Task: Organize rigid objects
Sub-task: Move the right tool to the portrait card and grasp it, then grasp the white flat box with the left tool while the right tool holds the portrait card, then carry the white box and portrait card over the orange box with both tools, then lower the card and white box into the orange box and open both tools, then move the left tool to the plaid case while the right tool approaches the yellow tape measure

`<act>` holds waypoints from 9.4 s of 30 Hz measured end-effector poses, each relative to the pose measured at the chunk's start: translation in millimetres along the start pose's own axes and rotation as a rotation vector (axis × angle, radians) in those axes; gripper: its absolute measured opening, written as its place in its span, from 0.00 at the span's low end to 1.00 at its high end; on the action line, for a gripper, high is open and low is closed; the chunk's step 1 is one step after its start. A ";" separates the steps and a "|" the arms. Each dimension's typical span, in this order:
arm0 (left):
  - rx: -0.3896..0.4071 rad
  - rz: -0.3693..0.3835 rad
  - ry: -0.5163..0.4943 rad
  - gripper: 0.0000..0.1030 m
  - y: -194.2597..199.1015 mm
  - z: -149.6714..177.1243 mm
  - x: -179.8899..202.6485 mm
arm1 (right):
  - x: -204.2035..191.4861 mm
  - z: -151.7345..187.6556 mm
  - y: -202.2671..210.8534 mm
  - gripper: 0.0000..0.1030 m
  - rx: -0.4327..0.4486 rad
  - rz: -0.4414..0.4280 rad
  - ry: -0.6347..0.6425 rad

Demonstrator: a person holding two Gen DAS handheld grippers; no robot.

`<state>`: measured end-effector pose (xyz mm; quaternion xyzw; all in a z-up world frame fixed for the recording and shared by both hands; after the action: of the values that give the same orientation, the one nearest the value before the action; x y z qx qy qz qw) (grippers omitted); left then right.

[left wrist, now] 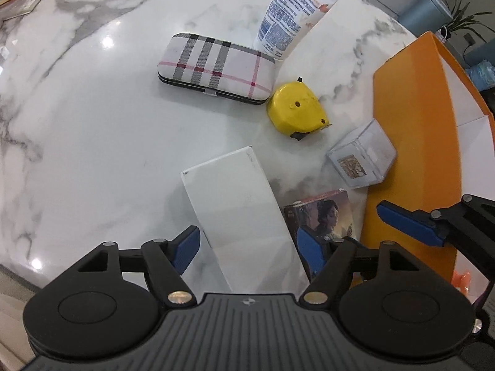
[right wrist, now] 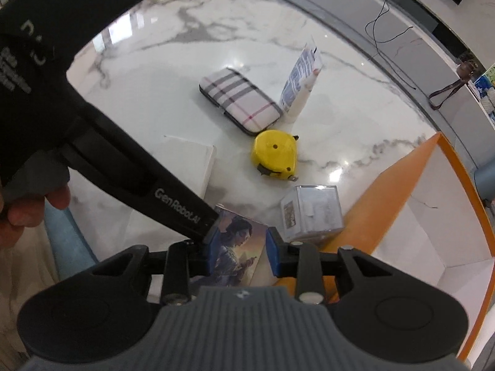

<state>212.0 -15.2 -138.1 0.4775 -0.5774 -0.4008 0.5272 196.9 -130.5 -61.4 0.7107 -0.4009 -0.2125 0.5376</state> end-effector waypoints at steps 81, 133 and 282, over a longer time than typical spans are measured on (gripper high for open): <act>0.045 -0.073 -0.244 0.70 27.2 -3.0 -73.8 | -33.6 -13.8 -47.1 0.56 0.009 -0.099 -0.345; 0.092 -0.066 -0.194 0.67 46.4 -5.6 -64.4 | -38.9 -7.7 -26.9 0.56 0.106 -0.079 -0.366; 0.328 0.057 -0.955 0.83 56.8 -68.0 8.1 | 41.8 -52.0 -48.2 0.46 0.035 -0.006 -0.212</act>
<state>272.2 -7.7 -73.0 0.3015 -0.8223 -0.4639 0.1333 276.0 -128.2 -83.9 0.6948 -0.4569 -0.2813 0.4790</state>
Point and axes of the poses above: each gripper's, at about its wrist camera, not at the fingertips, and y roughly against the way its jaws point, x to its right, z to its underside, the point moved 4 cm from there along -y, roughly the way its jaws point, and after that the axes turned 1 degree about y, right-handed, at the moved point
